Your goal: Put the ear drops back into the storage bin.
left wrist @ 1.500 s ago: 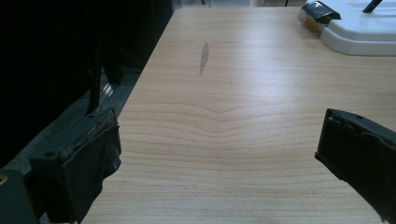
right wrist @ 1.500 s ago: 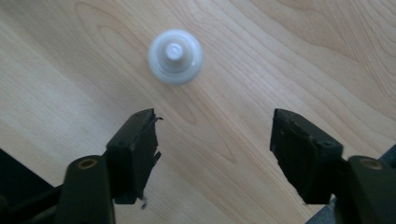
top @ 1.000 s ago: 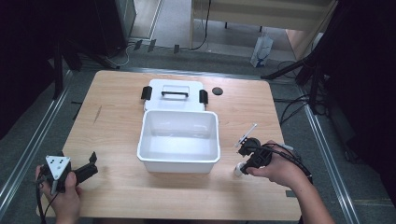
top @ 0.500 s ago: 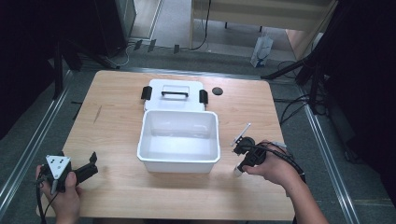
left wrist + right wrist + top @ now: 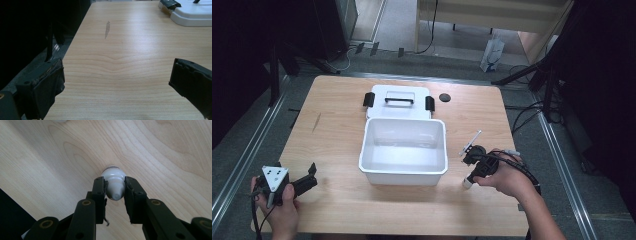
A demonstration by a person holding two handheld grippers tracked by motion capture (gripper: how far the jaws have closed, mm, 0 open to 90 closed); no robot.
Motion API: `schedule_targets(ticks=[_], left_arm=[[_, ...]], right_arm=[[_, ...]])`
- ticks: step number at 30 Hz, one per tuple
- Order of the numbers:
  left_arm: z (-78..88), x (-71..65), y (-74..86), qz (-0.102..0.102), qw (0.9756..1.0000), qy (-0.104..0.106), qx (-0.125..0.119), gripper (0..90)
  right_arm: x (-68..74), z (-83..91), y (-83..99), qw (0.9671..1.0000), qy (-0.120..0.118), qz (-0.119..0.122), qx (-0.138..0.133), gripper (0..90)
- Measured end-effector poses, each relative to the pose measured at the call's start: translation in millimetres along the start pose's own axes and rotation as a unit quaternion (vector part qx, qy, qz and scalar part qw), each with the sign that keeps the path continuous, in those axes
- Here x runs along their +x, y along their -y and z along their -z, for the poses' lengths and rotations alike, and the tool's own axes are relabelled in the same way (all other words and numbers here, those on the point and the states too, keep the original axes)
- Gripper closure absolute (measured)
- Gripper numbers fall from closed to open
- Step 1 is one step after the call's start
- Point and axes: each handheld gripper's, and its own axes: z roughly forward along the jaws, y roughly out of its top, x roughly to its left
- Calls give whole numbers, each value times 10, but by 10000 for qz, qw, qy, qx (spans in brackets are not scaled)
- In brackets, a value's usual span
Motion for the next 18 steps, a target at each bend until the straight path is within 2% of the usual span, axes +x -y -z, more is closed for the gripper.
schedule_targets(ticks=[12,13,18], left_arm=[[0,3,0,3,10000,9,-3,4],[0,3,0,4,10000,8,2,4],[0,2,0,1,10000,11,4,4]], right_arm=[[-74,218,-46,9999,-37,-43,-160,720],[-78,252,-55,9998,13,-80,-172,720],[-119,434,-129,9993,-40,-208,-313,720]])
